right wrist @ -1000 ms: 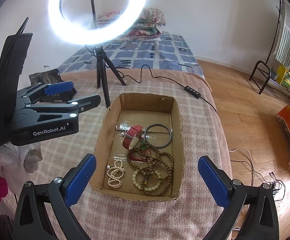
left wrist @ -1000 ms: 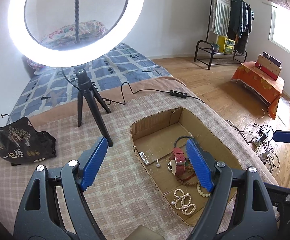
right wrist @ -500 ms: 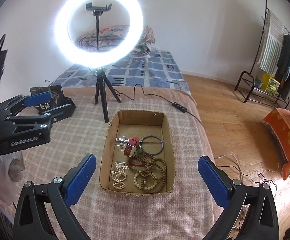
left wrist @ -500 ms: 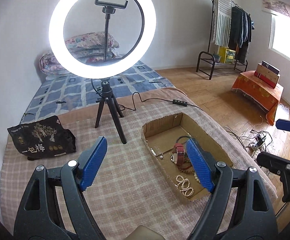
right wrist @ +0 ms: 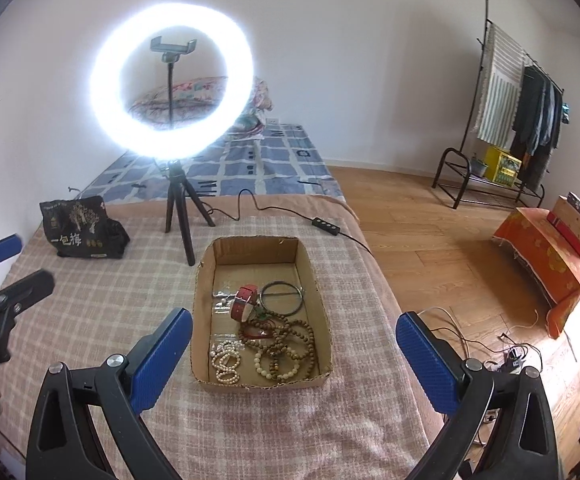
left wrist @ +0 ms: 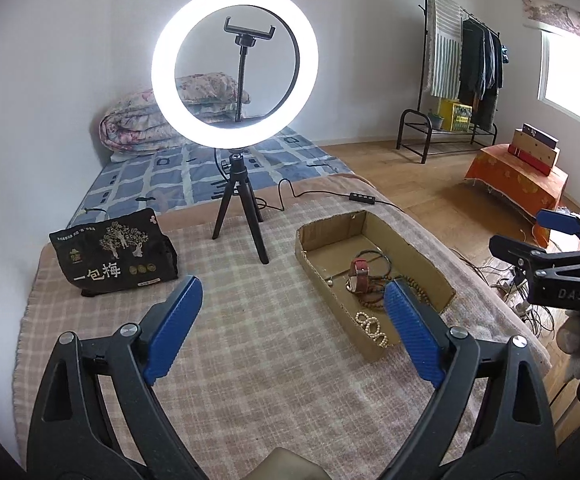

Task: Organize jewelry

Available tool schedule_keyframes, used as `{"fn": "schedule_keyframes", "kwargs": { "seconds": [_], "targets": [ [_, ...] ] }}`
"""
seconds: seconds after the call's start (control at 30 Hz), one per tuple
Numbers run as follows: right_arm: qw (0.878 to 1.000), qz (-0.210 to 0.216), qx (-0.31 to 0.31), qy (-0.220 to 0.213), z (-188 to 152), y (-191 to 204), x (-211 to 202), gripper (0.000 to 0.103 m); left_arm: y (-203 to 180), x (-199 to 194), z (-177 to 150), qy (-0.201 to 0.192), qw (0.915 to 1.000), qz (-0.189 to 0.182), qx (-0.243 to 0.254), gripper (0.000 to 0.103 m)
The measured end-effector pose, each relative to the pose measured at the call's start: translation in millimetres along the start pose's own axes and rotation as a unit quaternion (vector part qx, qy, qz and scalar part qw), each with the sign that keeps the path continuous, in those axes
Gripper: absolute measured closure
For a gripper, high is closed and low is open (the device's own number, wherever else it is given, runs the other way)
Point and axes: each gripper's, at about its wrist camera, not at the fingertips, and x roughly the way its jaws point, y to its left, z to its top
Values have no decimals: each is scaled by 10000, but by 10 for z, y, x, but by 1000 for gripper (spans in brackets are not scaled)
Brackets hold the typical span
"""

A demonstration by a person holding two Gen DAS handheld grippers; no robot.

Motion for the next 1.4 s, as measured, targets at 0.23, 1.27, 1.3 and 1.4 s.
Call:
{"fn": "schedule_keyframes", "kwargs": {
  "seconds": [0.23, 1.27, 1.3, 1.4],
  "targets": [
    [9998, -80, 187, 1, -200, -47, 101, 0, -148, -128, -204, 29, 9998, -44, 193, 7],
    [9993, -107, 362, 41, -305, -18, 225, 0, -403, -356, -286, -220, 9983, -157, 513, 1],
    [9993, -107, 359, 42, -303, -18, 225, 0, -405, -356, -282, -221, 9983, -152, 520, 1],
    [9993, -106, 355, 45, -302, -18, 223, 0, -403, -354, -286, -205, 9984, -148, 512, 1]
  ]
}}
